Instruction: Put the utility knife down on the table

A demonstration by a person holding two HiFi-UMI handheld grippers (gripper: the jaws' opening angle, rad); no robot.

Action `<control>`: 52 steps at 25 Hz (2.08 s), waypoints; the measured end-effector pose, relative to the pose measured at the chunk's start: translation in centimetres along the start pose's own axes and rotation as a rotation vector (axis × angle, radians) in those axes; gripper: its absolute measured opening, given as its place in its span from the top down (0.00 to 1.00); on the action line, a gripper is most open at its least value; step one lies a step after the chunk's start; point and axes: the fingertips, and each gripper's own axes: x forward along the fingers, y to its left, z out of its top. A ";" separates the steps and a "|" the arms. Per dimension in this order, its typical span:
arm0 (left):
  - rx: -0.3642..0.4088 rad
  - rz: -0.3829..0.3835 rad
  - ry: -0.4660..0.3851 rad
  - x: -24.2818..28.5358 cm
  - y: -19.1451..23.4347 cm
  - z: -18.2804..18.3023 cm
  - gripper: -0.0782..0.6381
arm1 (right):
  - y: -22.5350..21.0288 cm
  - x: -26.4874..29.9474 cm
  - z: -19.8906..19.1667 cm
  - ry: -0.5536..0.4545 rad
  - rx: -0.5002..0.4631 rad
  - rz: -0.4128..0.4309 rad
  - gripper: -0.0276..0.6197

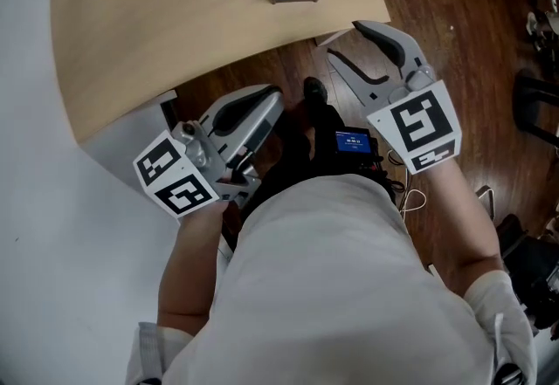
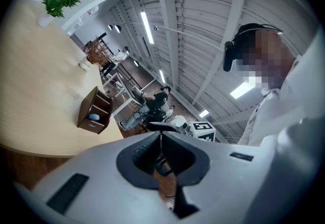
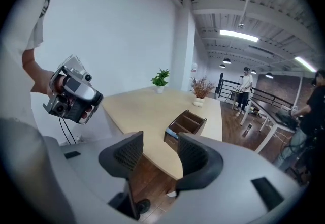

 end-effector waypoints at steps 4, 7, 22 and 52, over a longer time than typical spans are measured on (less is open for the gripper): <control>0.011 -0.019 -0.001 -0.7 -1.9 0.1 0.88 | 1.4 -2.1 0.2 -0.011 0.096 0.021 0.64; 0.027 -0.036 -0.004 -1.4 -3.5 0.2 0.88 | 2.3 -3.9 0.5 -0.022 0.178 0.027 0.74; 0.070 -0.110 0.020 -2.5 -7.9 -1.7 0.88 | 4.9 -10.2 0.7 -0.127 0.451 0.044 0.96; 0.045 -0.036 0.009 -1.9 -9.1 -2.3 0.88 | 4.3 -11.0 2.1 -0.142 0.375 0.118 0.96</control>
